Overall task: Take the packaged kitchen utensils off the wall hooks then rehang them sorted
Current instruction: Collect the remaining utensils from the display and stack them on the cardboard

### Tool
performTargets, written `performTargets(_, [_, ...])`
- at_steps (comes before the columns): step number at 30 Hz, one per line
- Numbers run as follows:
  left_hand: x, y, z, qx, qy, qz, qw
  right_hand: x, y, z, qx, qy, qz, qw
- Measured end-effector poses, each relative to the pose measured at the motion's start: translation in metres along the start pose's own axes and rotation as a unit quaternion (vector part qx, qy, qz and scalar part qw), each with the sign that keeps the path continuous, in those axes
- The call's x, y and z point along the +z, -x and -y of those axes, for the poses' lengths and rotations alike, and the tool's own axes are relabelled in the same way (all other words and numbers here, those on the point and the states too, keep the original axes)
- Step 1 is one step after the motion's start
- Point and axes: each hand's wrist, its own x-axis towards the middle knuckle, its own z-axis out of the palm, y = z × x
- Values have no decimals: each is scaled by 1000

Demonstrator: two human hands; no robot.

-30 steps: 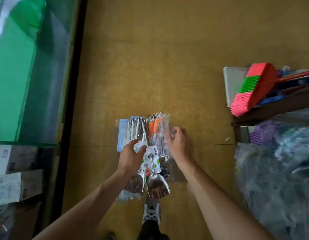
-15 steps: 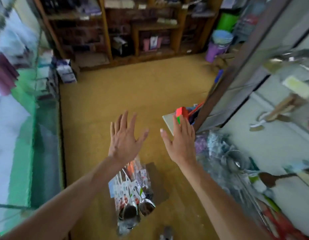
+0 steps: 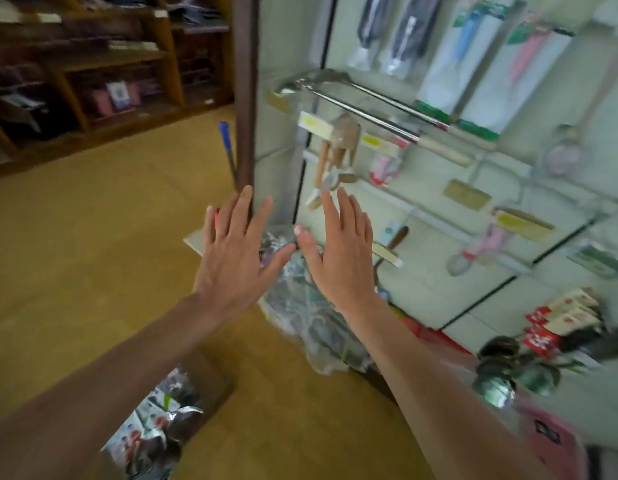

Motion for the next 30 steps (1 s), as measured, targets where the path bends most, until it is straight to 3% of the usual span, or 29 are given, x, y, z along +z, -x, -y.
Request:
performTargets(17, [188, -13, -373, 185, 80, 121, 972, -132, 163, -371, 227, 60, -29, 972])
performTargets(26, [251, 27, -486, 253, 114, 161, 947, -168, 241, -464, 313, 65, -13, 948])
performTargets(30, [274, 41, -520, 266, 147, 185, 934, -165, 262, -499, 315, 67, -46, 946])
